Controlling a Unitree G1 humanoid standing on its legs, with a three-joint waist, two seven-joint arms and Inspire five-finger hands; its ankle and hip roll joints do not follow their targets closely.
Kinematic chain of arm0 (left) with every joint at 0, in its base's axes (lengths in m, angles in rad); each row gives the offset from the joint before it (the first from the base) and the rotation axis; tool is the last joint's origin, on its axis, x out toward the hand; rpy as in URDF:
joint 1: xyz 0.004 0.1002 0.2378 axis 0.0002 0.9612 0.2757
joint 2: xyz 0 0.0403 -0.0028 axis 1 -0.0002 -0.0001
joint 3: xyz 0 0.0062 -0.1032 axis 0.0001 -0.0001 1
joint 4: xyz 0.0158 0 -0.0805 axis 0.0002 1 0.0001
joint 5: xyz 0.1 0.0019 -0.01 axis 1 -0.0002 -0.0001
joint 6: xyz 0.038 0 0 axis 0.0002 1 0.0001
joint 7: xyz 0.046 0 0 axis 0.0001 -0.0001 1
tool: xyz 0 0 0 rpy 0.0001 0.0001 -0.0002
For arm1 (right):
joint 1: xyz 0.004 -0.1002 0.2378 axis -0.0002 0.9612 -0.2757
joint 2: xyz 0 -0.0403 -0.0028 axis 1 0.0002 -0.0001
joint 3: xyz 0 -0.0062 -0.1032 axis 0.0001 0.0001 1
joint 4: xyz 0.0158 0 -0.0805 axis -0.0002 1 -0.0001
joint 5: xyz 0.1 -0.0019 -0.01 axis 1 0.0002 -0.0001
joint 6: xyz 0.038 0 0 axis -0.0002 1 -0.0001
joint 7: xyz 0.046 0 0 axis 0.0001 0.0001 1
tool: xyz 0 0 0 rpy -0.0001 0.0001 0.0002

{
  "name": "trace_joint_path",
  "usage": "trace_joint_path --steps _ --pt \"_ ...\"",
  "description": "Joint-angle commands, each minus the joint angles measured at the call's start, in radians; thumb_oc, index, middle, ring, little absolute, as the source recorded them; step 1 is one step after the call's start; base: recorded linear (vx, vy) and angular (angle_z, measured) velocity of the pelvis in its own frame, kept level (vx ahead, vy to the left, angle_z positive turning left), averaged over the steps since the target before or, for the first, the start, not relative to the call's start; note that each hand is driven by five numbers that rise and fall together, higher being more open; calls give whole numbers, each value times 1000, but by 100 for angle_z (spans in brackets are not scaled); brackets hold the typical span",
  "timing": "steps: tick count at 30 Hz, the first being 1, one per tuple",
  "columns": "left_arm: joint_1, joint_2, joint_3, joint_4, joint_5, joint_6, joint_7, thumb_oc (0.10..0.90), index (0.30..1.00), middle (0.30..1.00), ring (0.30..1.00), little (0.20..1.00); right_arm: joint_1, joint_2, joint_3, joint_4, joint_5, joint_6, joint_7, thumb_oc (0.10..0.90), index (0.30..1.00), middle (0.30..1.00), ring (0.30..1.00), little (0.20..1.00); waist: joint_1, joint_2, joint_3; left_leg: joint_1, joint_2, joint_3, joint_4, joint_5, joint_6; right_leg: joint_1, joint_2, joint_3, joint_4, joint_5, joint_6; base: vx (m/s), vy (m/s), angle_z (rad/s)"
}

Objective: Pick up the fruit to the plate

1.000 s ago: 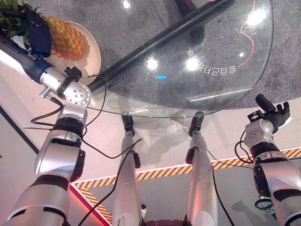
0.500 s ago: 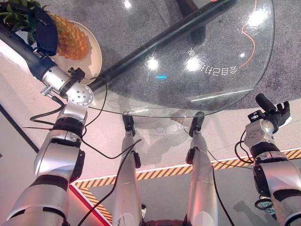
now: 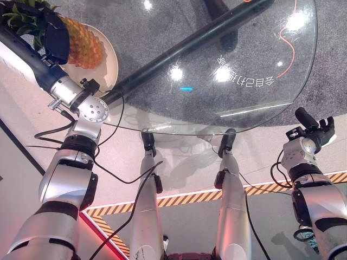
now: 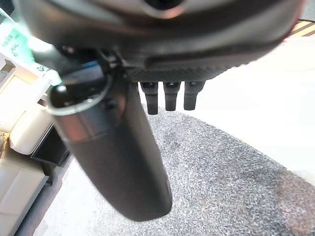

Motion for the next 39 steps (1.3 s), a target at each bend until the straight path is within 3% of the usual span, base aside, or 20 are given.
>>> trace_joint_path --steps 1,7,9,13,34,38,39 --pt "-49 79 32 -11 26 -67 75 100 300 300 300 200 22 -74 0 24 23 -84 -19 800 900 900 900 900 23 -30 -18 -38 -11 -55 130 -99 -7 -26 59 -10 62 -35 -24 0 0 0" --pt "-38 71 43 3 31 -83 74 100 300 300 300 200 20 -69 2 35 25 -90 -13 800 900 900 900 900 23 -32 -18 -41 -11 -58 143 -104 -6 -30 60 -8 72 -38 -25 0 0 0" --pt "-35 69 42 0 29 -85 72 254 432 432 432 354 19 -72 3 32 26 -87 -17 800 900 900 900 900 24 -31 -18 -42 -10 -55 145 -104 -7 -30 59 -10 74 -40 -25 0 0 0" --pt "-29 65 38 -8 33 -88 79 325 493 493 493 425 27 -73 1 25 30 -89 -14 800 900 900 900 900 23 -32 -18 -47 -7 -55 151 -105 -8 -34 59 -11 83 -45 -26 0 0 0" --pt "-3 47 44 -15 41 -108 80 350 514 514 514 450 24 -63 0 25 31 -97 -19 800 900 900 900 900 31 -37 -18 -63 -15 -82 179 -115 -5 -47 68 -7 106 -55 -31 -1 -3 0" --pt "7 44 39 -23 45 -109 75 449 599 599 599 549 30 -62 -1 24 33 -101 -17 800 900 900 900 900 35 -35 -18 -65 -15 -82 184 -116 -5 -50 65 -11 114 -57 -30 0 0 0" --pt "11 43 39 -25 43 -110 72 800 900 900 900 900 30 -62 -1 21 33 -99 -20 800 900 900 900 900 35 -35 -18 -66 -16 -82 185 -116 -5 -50 65 -12 115 -57 -30 0 0 0"
